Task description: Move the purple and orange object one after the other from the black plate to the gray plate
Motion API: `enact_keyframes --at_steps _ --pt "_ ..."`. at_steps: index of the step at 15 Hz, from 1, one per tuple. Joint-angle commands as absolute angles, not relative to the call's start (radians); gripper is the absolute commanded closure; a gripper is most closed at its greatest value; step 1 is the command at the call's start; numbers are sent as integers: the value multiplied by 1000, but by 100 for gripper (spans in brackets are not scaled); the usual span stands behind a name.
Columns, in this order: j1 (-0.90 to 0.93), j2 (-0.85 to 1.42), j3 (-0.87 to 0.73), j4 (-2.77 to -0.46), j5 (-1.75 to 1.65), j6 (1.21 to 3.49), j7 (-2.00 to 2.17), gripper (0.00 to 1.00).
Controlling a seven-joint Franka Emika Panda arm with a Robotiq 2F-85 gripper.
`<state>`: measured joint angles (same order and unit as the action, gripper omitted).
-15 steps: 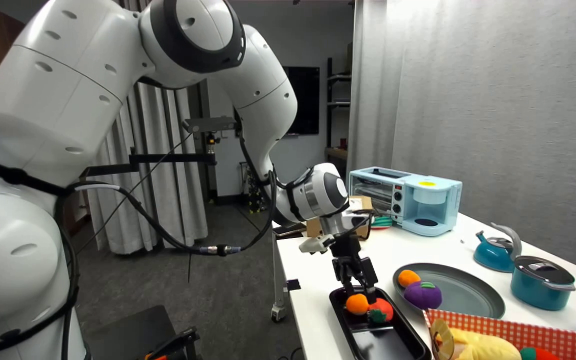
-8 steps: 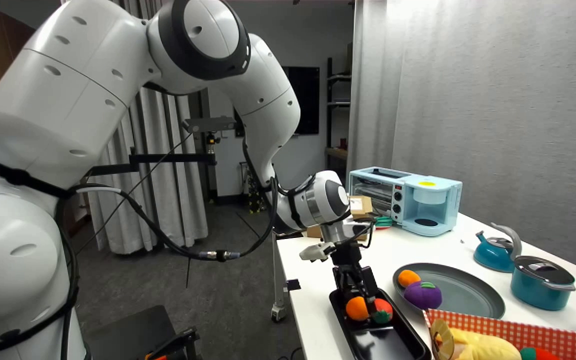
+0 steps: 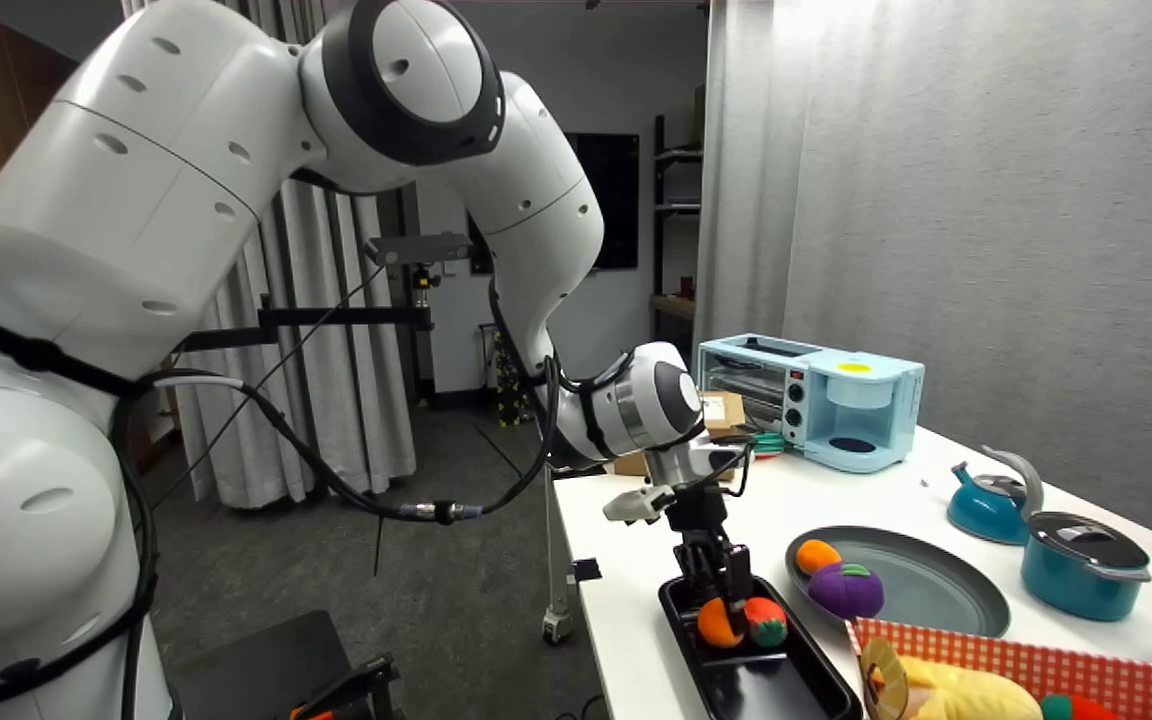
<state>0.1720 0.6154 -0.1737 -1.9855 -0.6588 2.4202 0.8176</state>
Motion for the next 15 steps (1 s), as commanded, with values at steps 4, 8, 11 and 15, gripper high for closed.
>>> enact_keyframes --at_steps 4,8,11,15 --pt "180 626 -200 -1950 -664 2418 821 97" --pt "181 609 -213 -1919 -659 2392 834 96" --pt "180 595 -216 -1890 -660 2365 851 95" --pt "177 587 -220 -1837 -668 2339 877 95"
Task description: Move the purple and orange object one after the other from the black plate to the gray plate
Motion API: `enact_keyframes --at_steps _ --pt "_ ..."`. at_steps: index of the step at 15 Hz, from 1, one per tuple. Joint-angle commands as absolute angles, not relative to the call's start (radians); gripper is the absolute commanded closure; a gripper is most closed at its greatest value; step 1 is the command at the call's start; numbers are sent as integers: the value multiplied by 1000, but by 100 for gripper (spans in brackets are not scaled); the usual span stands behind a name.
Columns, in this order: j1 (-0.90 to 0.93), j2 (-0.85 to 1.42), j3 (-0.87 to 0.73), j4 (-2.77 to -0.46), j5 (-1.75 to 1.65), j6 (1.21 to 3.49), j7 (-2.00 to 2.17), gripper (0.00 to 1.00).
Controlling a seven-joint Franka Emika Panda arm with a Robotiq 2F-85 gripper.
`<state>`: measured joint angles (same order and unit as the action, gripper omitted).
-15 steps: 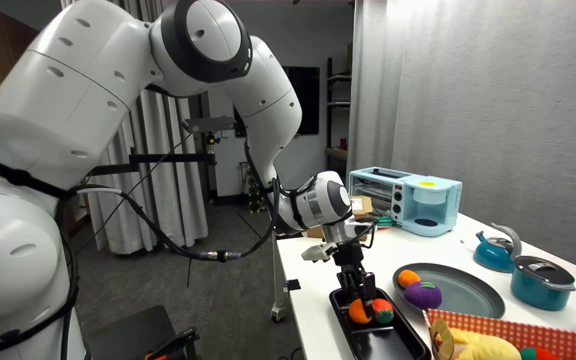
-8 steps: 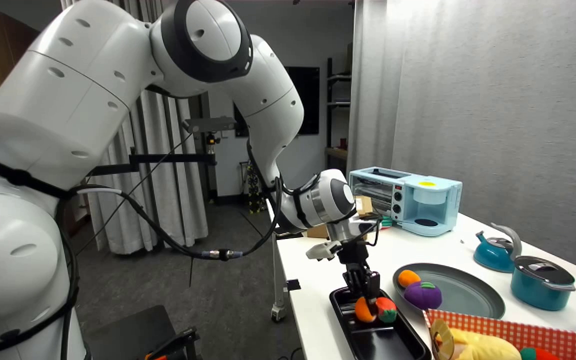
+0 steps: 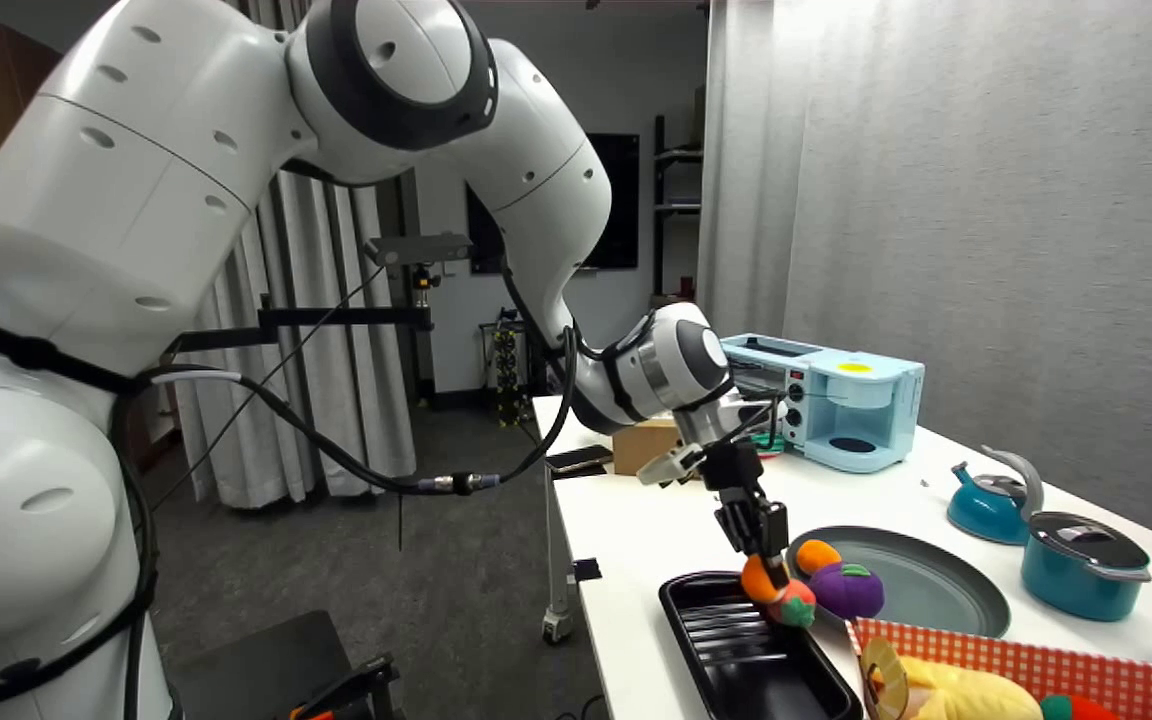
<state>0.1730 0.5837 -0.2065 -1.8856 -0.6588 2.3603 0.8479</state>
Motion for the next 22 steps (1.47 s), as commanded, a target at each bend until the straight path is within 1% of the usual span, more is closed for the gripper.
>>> enact_keyframes --at_steps 1,11,22 --pt "176 589 -223 -1824 -669 2339 880 95" --pt "172 659 -241 -1747 -671 2351 909 95" --pt "175 727 -276 -1582 -674 2345 907 95"
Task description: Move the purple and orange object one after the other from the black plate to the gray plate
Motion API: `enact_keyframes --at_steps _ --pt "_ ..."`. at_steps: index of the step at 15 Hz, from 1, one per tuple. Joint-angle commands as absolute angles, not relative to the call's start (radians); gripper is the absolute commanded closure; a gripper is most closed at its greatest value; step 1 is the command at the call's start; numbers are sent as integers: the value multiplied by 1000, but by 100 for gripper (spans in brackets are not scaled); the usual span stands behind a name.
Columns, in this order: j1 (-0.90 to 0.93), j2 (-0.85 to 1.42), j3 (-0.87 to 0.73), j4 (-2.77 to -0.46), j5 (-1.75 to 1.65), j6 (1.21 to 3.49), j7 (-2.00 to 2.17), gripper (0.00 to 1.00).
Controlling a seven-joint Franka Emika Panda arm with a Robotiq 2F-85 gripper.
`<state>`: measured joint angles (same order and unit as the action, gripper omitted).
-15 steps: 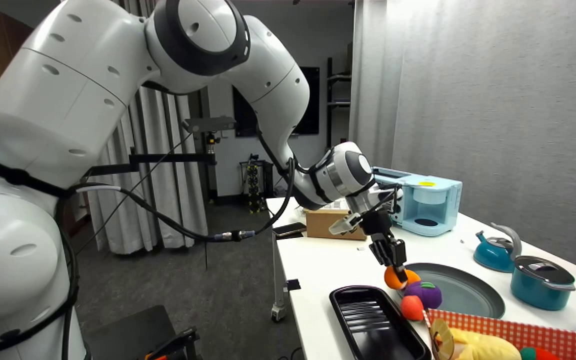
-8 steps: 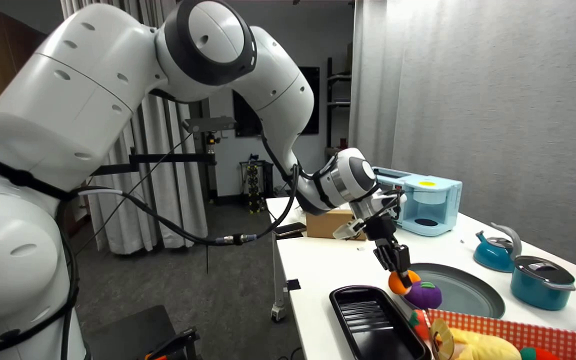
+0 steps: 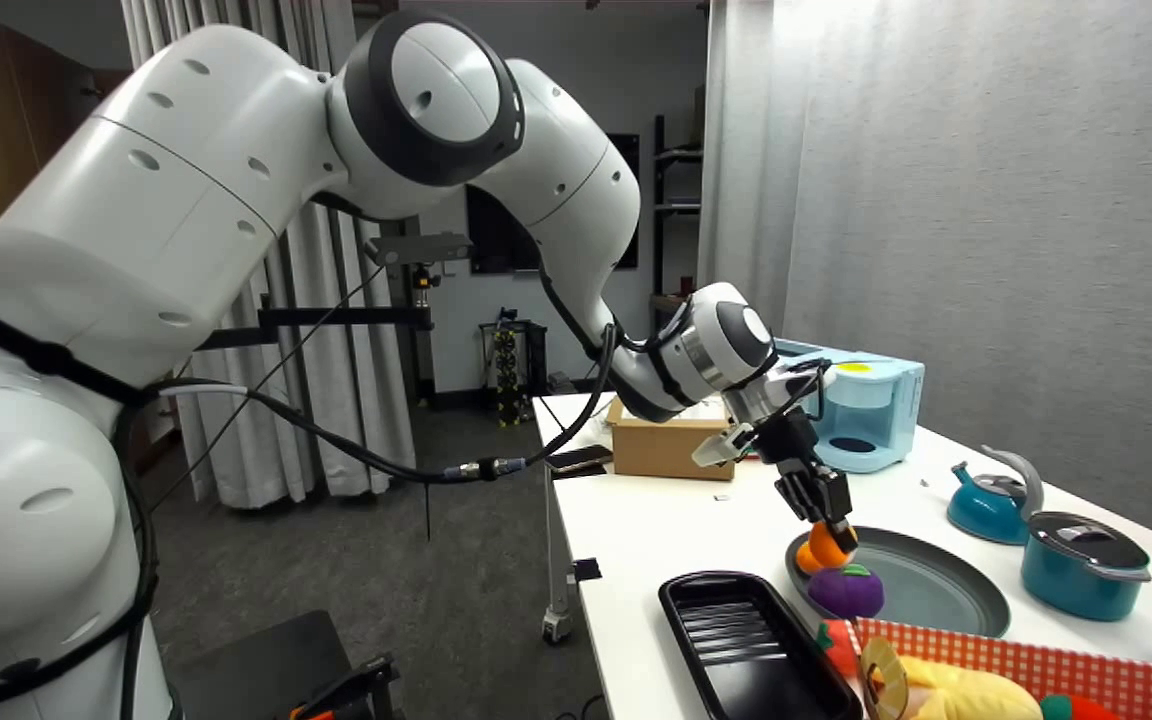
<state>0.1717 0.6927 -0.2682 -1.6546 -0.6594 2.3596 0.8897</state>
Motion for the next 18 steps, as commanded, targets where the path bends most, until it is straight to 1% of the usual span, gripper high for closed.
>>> enact_keyframes --at_steps 1,11,18 --pt "177 737 -278 -1568 -676 2348 907 95" --pt "178 902 -278 -1441 -677 2387 878 95" --pt "184 930 -287 -1405 -672 2388 866 95"
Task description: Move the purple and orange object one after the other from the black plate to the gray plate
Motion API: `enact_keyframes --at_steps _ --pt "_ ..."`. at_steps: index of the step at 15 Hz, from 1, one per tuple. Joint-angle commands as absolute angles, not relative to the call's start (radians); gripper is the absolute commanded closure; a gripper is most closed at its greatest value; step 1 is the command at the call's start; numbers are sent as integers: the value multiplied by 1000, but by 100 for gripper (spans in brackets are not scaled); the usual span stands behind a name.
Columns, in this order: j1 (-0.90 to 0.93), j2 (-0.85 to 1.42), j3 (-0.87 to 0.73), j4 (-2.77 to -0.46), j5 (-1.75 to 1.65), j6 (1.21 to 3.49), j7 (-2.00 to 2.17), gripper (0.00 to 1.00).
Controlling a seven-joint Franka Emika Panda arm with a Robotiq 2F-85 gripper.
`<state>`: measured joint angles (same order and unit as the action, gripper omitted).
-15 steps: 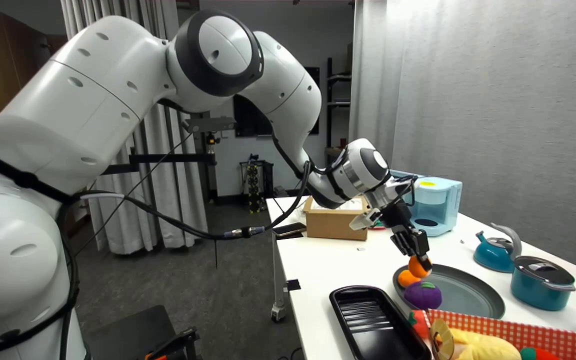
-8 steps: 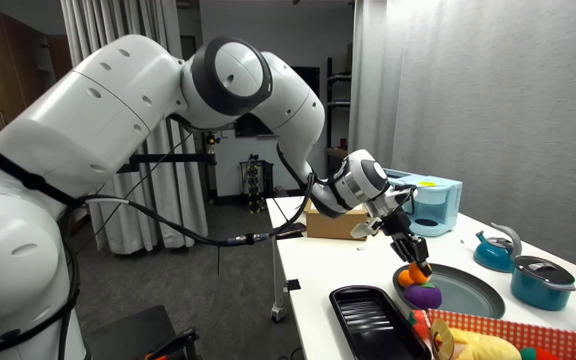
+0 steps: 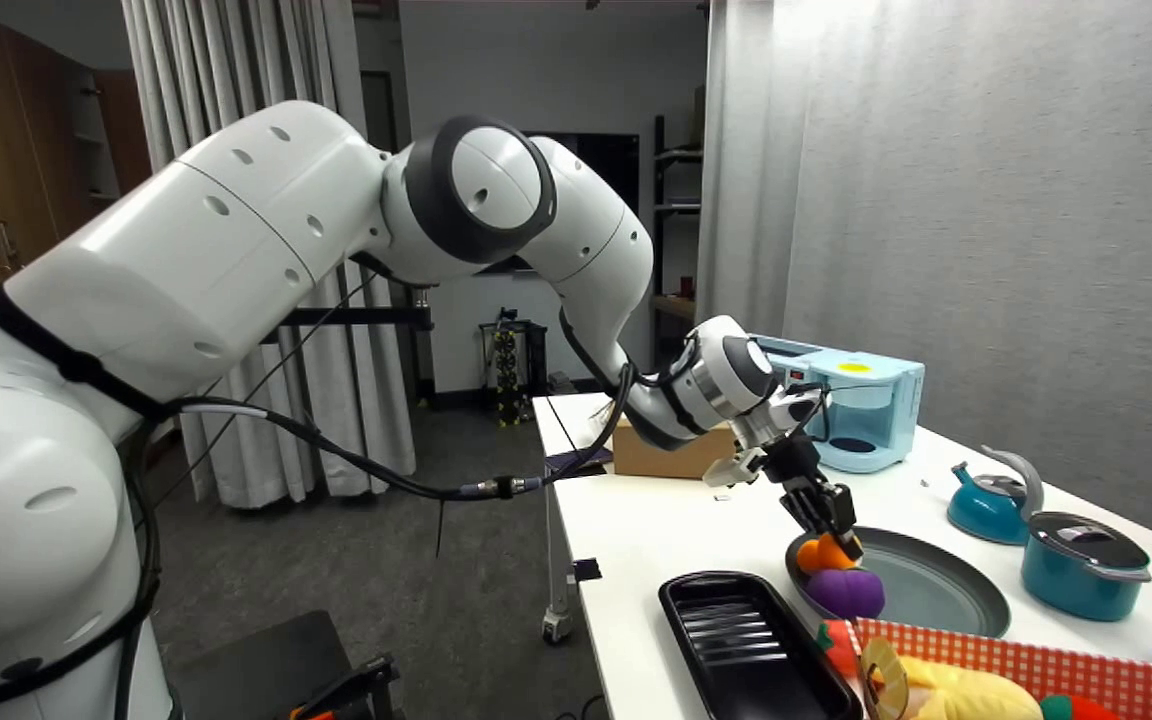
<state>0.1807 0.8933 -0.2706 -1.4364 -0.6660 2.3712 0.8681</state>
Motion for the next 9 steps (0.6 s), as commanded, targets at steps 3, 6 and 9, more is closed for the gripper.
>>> enact_keyframes --at_steps 3,6,9 --pt "182 928 -284 -1400 -663 2378 866 55" --pt "183 923 -281 -1402 -661 2375 863 39" --pt "190 919 -282 -1404 -662 2368 865 16"
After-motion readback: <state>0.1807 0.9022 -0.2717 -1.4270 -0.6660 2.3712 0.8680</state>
